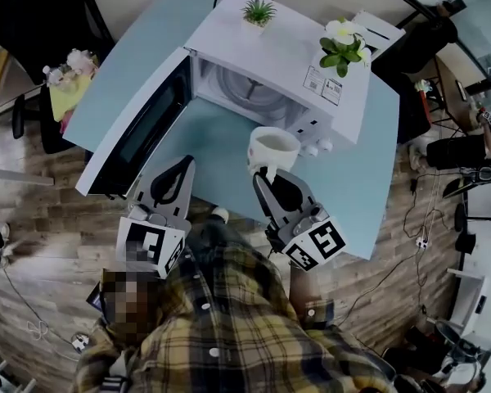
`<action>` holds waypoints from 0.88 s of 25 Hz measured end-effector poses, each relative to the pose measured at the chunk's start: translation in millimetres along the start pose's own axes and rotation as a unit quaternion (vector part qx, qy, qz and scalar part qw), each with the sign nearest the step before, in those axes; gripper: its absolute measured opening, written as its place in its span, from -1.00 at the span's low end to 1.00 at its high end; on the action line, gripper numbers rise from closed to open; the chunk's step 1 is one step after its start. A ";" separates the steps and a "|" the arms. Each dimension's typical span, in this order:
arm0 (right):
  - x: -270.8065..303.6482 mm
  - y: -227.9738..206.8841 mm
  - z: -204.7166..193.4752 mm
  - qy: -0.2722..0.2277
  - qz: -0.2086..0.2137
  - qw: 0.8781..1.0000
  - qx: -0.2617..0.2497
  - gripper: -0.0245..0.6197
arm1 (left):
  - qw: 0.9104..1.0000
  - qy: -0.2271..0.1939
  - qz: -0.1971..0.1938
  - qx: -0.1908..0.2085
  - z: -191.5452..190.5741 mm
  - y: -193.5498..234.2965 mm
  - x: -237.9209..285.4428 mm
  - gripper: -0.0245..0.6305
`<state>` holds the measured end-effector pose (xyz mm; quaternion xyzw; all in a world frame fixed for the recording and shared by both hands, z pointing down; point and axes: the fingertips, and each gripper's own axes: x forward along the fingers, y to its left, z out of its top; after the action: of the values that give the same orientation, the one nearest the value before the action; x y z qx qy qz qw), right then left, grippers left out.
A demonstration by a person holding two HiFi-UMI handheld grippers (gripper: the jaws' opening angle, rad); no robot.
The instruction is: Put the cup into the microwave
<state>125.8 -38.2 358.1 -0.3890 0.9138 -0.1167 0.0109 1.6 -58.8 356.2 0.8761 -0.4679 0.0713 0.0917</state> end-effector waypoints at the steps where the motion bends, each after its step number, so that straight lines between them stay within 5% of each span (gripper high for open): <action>1: -0.6 -0.2 0.7 0.000 0.004 1.000 0.000 -0.76 | 1.000 0.000 0.007 -0.001 0.1 0.5 -1.5 -0.95; 10: 6.4 -14.0 -1.9 0.007 0.021 1.000 0.004 -0.76 | 0.999 0.002 0.039 -0.012 -3.4 12.5 4.2 -0.95; 22: 36.4 -41.0 2.3 0.018 0.011 1.000 0.005 -0.76 | 1.000 0.011 0.006 -0.020 0.3 23.9 53.4 -0.95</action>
<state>129.8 -92.1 367.5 -0.3766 0.9175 -0.1279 -0.0030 11.1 -115.0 369.3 0.8703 -0.4737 0.0722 0.1140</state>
